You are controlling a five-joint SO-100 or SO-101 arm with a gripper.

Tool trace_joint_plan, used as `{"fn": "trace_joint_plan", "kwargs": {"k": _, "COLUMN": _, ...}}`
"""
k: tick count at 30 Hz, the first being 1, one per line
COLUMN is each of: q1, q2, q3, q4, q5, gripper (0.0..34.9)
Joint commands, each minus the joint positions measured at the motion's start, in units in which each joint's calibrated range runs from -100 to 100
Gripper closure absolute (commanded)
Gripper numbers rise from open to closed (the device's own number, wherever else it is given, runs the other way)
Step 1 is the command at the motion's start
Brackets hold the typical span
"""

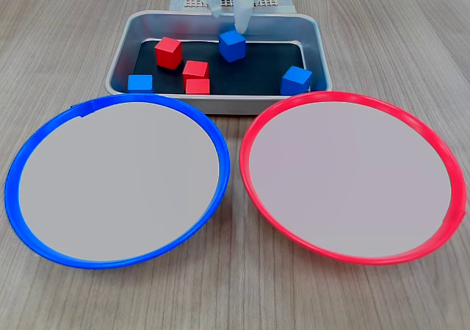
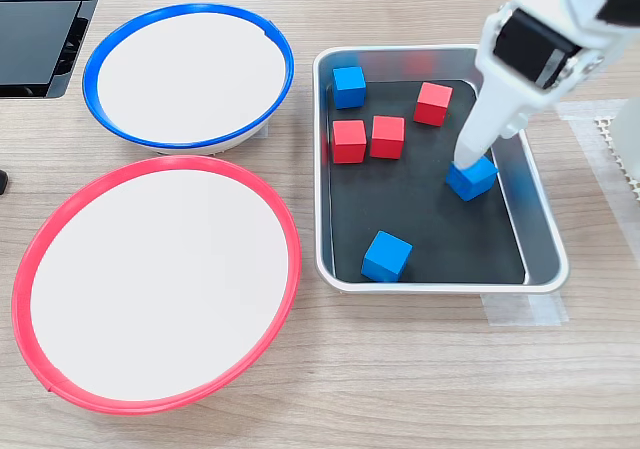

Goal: Move six blocks from tray to matching dishes

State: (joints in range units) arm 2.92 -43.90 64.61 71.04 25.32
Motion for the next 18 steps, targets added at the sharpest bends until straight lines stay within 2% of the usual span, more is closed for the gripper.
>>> {"fn": "trace_joint_plan", "kwargs": {"k": 1, "q1": 0.1, "q2": 2.9, "q3": -1.3, "q4": -1.3, "q5": 2.0, "gripper": 15.4}}
{"fn": "trace_joint_plan", "kwargs": {"k": 8, "q1": -0.3, "q2": 3.7, "q3": 3.8, "q4": -7.6, "q5": 3.1, "gripper": 13.9}}
{"fn": "trace_joint_plan", "kwargs": {"k": 13, "q1": -1.3, "q2": 4.2, "q3": 5.9, "q4": -10.4, "q5": 3.5, "gripper": 15.7}}
{"fn": "trace_joint_plan", "kwargs": {"k": 14, "q1": -1.8, "q2": 4.7, "q3": 6.0, "q4": -10.7, "q5": 3.3, "gripper": 18.2}}
{"fn": "trace_joint_plan", "kwargs": {"k": 17, "q1": -3.5, "q2": 6.9, "q3": 3.9, "q4": -10.5, "q5": 2.6, "gripper": 34.6}}
{"fn": "trace_joint_plan", "kwargs": {"k": 18, "q1": -3.8, "q2": 8.2, "q3": 1.2, "q4": -8.8, "q5": 2.1, "gripper": 34.6}}
